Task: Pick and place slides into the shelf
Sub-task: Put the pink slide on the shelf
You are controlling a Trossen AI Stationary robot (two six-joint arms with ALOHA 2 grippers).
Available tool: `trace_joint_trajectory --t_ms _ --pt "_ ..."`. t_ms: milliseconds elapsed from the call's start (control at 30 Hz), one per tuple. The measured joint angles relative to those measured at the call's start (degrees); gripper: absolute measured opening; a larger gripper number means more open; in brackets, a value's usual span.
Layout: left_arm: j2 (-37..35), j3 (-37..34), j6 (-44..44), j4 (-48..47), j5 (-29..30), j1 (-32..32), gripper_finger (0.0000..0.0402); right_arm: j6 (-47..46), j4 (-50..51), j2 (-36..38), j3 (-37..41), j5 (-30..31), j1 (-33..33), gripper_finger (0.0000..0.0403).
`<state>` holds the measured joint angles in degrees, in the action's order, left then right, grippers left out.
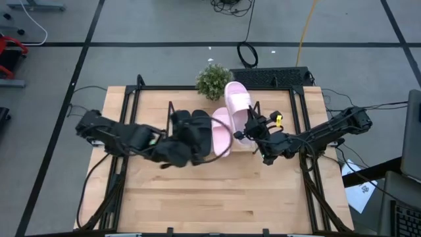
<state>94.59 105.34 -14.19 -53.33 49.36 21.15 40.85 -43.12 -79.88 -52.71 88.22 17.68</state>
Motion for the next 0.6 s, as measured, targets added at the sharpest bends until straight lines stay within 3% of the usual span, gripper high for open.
trace_joint_trajectory --t_ms 233,367,467,600 --pt "4.7 0.0 14.5 16.0 -7.8 -4.0 0.0202 -1.0 0.0 0.0 0.0 -3.1 1.3 0.0000" --pt "6.0 0.0 15.7 18.3 -9.4 -6.0 0.0202 -1.0 0.1 0.0 0.0 -3.8 2.3 0.0000" --pt "7.1 0.0 15.6 19.7 -11.0 -7.2 0.0202 -1.2 0.1 0.0 0.0 -7.6 2.8 0.0000" --pt "8.4 0.0 15.6 20.1 -9.9 -8.1 0.0202 -2.2 0.4 0.0 0.0 -8.9 2.7 0.0000"
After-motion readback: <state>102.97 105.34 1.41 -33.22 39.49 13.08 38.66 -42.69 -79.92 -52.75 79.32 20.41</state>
